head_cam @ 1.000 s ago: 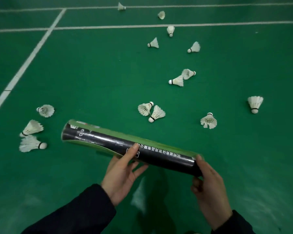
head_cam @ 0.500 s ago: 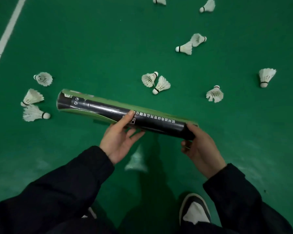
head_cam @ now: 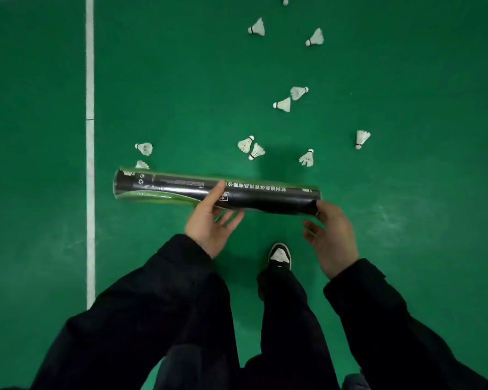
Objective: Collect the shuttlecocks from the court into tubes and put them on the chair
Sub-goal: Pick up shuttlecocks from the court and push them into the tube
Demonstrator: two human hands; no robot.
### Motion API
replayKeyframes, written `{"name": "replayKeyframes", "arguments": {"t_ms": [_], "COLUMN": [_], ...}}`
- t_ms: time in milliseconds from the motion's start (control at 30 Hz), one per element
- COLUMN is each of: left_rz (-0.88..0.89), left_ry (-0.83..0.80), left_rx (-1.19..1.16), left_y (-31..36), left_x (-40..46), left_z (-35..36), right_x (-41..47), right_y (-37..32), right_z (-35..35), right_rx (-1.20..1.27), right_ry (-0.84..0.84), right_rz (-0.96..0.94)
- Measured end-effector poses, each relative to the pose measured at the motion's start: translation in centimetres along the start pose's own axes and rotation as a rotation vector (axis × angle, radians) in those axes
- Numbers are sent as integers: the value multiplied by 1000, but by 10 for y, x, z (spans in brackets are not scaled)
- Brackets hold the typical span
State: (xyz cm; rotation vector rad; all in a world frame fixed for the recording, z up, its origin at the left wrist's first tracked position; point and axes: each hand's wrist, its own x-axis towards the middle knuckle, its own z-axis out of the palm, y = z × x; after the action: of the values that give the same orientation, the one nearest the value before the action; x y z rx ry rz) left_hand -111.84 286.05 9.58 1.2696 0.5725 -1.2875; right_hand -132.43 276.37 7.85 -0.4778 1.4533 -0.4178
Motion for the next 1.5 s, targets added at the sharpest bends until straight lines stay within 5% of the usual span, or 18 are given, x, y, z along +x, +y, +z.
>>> {"name": "replayKeyframes", "arguments": {"t_ms": [167, 300, 733, 1200, 1500], "left_rz": [-26, 28, 114, 156, 136], "left_ry": [25, 12, -33, -213, -111], "left_rx": [-25, -75, -173, -10, 25], "left_y": [33, 66, 278, 662, 918], "left_x": [-109, -139, -43, 115, 265], "left_z": [58, 101, 175, 338, 472], "right_x": [-97, -118, -27, 122, 273], "right_y": [-76, -129, -300, -557, -742], "right_z": [-24, -3, 243, 544, 756], "right_rx": [11, 17, 202, 384, 421], "right_ry": [-41, -253, -372, -247, -307], "right_rz": [33, 93, 149, 62, 89]}}
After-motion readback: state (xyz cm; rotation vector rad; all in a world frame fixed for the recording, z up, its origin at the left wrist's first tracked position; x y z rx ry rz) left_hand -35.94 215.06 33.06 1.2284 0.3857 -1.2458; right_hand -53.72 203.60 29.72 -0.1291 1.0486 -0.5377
